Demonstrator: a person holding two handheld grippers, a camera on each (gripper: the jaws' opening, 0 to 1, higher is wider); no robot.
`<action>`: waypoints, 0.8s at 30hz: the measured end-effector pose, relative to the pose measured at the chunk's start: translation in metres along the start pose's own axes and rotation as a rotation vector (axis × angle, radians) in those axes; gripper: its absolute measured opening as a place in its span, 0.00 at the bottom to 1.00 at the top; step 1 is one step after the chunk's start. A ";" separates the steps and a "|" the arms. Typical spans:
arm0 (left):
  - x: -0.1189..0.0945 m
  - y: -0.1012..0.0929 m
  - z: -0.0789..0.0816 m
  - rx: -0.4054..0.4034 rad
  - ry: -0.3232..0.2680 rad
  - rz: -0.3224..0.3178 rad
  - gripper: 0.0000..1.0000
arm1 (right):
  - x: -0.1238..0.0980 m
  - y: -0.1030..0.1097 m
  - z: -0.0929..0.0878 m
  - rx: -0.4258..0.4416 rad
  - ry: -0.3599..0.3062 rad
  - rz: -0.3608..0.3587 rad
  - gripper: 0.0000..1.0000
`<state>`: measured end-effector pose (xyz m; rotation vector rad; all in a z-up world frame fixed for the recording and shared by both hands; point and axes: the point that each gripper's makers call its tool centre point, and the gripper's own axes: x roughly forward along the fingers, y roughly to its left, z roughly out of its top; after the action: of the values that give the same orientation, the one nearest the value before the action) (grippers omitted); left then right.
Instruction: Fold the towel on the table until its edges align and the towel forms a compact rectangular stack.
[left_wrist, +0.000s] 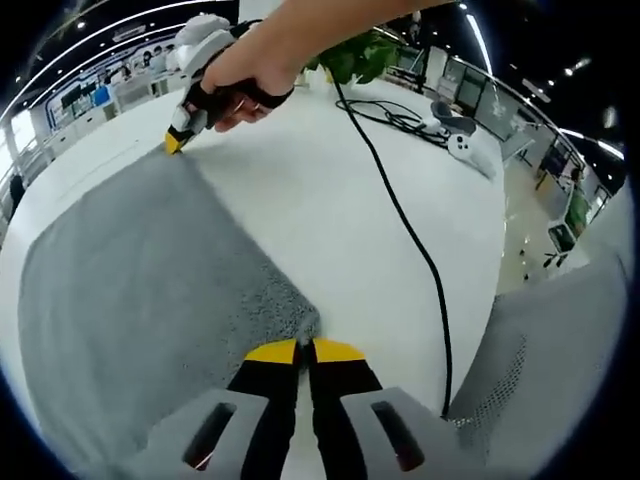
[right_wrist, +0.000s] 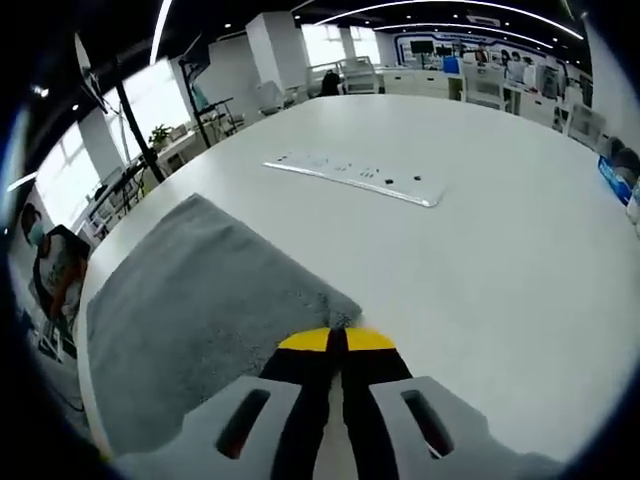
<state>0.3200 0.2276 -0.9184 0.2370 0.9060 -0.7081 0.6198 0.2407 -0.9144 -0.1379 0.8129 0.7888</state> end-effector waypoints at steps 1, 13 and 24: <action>0.000 -0.002 0.000 -0.010 -0.001 -0.002 0.03 | 0.000 -0.002 -0.001 0.000 -0.003 0.003 0.00; -0.010 -0.019 0.026 -0.001 -0.076 -0.010 0.02 | -0.020 -0.018 0.001 -0.010 -0.030 -0.019 0.00; -0.026 -0.024 0.044 -0.025 -0.137 -0.021 0.02 | -0.042 -0.013 0.012 -0.012 -0.062 -0.045 0.00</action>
<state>0.3217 0.2003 -0.8684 0.1549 0.7867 -0.7235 0.6178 0.2116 -0.8789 -0.1411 0.7445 0.7520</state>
